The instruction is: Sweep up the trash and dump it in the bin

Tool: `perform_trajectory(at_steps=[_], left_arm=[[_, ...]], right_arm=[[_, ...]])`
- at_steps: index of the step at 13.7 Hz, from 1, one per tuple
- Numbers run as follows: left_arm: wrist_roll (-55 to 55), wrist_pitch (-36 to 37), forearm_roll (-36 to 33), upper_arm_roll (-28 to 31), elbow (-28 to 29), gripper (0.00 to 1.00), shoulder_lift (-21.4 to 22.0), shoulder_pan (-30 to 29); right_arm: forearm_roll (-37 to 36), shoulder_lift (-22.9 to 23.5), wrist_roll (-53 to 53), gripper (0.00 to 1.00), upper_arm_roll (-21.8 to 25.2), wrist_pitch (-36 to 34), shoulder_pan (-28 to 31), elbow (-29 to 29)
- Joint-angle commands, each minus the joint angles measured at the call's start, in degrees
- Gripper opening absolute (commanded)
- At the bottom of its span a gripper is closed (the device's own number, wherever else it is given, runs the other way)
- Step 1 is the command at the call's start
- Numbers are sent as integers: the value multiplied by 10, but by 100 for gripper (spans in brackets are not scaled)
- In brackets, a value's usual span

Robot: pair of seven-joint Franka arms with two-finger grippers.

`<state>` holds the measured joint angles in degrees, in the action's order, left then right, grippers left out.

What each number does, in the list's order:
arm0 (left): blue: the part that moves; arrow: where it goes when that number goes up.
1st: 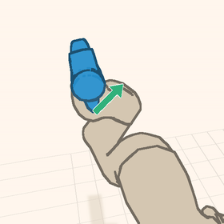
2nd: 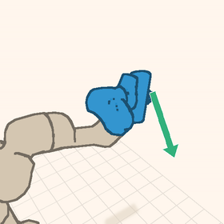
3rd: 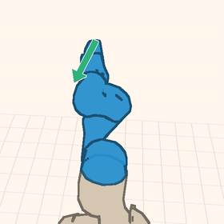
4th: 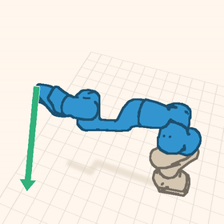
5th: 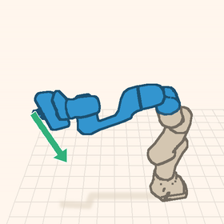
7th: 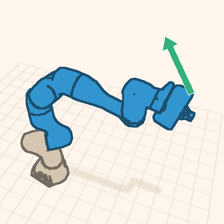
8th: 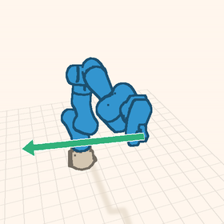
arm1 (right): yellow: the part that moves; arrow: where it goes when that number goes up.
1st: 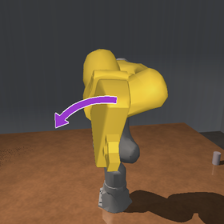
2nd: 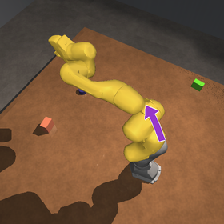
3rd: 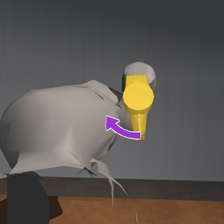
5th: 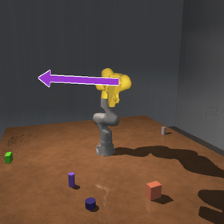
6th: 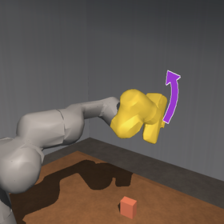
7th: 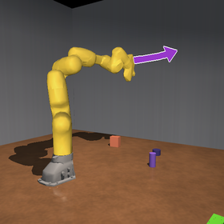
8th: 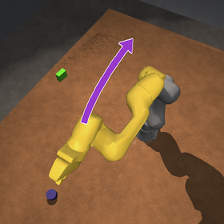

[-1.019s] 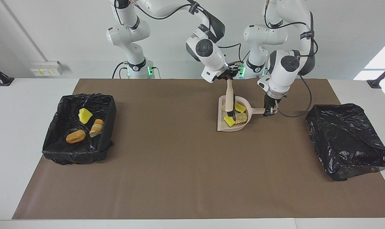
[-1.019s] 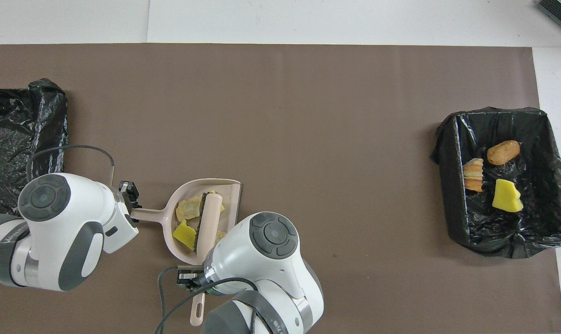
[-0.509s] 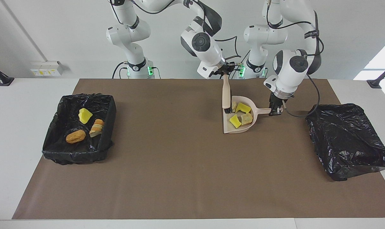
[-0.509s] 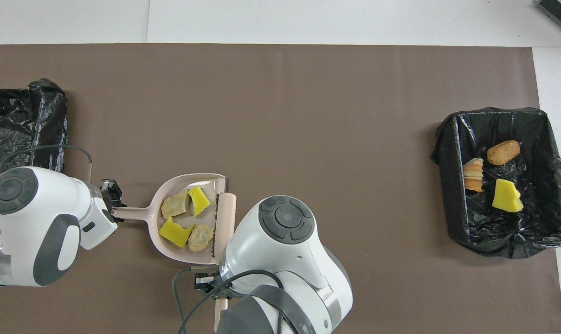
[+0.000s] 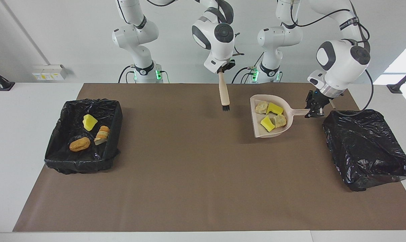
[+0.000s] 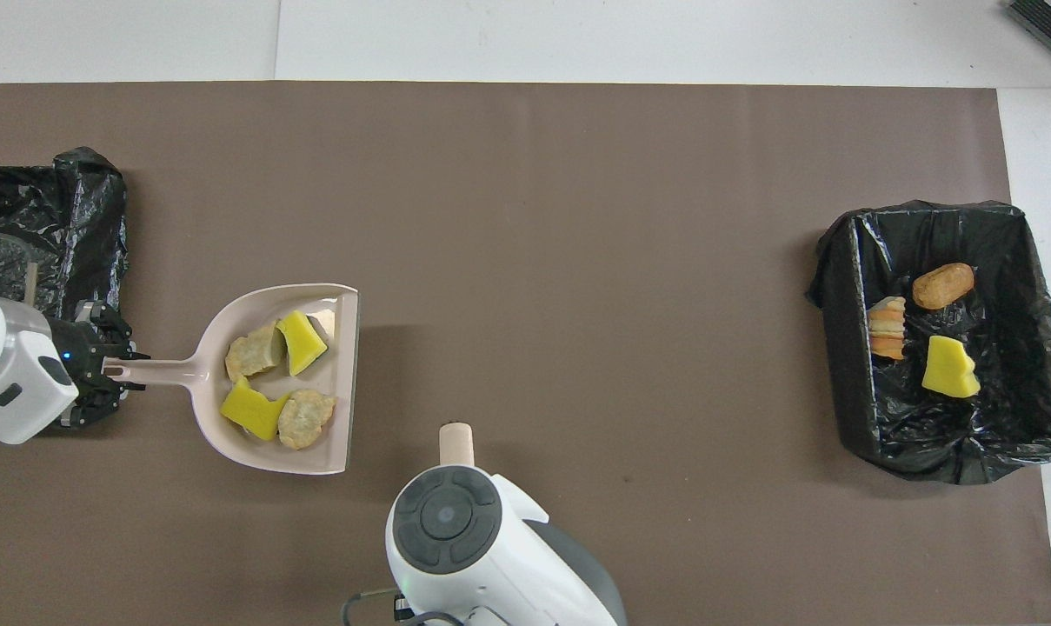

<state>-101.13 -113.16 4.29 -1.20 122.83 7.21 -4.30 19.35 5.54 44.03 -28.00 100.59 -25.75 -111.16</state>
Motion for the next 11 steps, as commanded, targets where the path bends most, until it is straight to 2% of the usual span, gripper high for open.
perform_trajectory(at_steps=[1, 3, 8, 11], left_arm=[[-50, 53, 13, 1, -78, 0, -14, -35], [-74, 73, 8, 2, -122, 0, -31, -54], [-214, 193, -20, 1, -324, 0, -141, -147], [-238, 226, -44, 1, -379, 0, -170, -187]], right_arm=[[-26, 35, 61, 0, -2, 53, -31, -7], [-33, 51, 70, 0, -1, 78, -53, -13], [-53, 57, 75, 0, -1, 113, -69, -57], [-56, 59, 75, 0, -1, 117, -69, -61]])
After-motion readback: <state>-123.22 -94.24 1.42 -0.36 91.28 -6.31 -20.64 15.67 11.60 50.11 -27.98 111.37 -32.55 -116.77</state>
